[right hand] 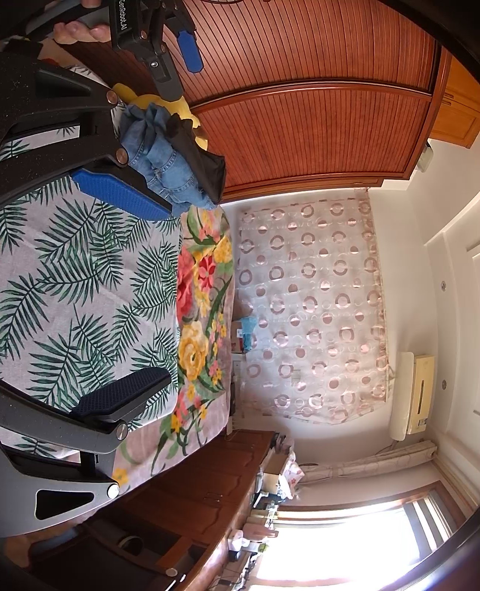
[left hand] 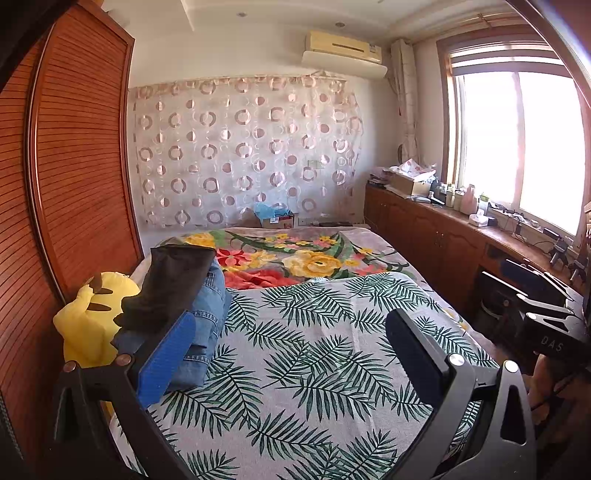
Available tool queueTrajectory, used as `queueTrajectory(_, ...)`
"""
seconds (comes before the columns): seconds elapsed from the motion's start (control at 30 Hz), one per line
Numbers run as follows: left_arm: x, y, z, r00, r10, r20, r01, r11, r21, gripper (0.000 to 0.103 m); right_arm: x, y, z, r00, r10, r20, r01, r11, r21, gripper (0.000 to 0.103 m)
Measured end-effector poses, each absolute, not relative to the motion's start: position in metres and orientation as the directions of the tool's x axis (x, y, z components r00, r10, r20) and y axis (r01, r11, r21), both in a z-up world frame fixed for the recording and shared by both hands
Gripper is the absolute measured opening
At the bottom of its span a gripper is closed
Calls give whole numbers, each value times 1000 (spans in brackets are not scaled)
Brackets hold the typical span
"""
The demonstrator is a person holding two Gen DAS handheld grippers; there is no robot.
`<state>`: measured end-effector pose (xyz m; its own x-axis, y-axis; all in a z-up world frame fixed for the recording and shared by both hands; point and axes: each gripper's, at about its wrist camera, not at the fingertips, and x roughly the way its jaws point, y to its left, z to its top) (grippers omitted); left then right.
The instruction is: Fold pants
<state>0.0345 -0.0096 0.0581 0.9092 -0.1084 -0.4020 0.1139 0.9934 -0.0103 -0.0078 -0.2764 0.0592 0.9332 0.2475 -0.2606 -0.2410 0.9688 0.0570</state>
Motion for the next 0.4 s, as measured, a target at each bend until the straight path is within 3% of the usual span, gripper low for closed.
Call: queueTrajectory(0.4,34,-10,58,909,-108,-403,114,993,-10,103,-8,-277,59,933,248,-261,-241,969,58,83)
